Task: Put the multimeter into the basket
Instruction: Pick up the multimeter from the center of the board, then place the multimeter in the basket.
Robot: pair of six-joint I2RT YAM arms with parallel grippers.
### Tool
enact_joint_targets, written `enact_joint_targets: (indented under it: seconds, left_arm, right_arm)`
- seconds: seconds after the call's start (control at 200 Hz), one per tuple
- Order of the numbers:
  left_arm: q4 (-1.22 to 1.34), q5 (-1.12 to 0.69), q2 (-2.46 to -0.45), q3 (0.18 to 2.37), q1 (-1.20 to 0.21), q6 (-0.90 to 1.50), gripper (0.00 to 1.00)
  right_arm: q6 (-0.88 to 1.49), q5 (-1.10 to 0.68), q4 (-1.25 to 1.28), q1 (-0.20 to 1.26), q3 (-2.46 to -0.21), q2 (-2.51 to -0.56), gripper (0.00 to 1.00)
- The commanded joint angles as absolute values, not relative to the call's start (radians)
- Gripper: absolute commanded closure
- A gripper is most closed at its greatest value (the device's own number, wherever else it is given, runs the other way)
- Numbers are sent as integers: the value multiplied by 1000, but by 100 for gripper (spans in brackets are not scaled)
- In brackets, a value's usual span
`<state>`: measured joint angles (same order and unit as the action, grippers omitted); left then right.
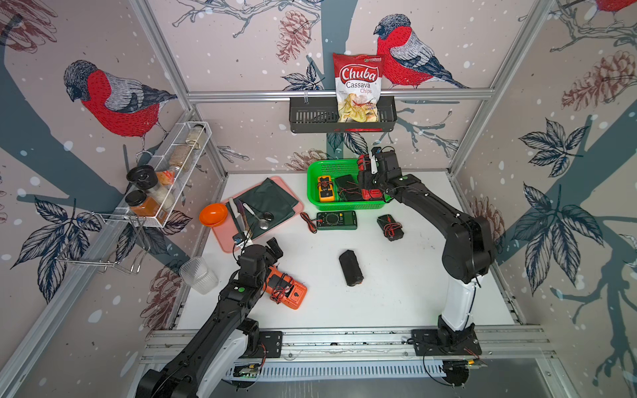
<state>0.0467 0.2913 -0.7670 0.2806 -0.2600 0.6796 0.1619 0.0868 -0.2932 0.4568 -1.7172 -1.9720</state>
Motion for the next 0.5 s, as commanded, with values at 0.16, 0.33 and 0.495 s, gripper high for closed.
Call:
enact_joint_targets:
  seconds: [0.16,0.33,0.495]
  left_arm:
    - [75,290,-766,297,-258,649,2]
    - [76,289,-770,295,-258,646,2]
    - [79,287,-776,296,-258,641,2]
  right_arm:
    - [169,118,-297,417,-1924,-2140,69]
    - [147,165,-328,407,-2037,-2249,68]
    - [144,186,-366,398,-2099,-2319,66]
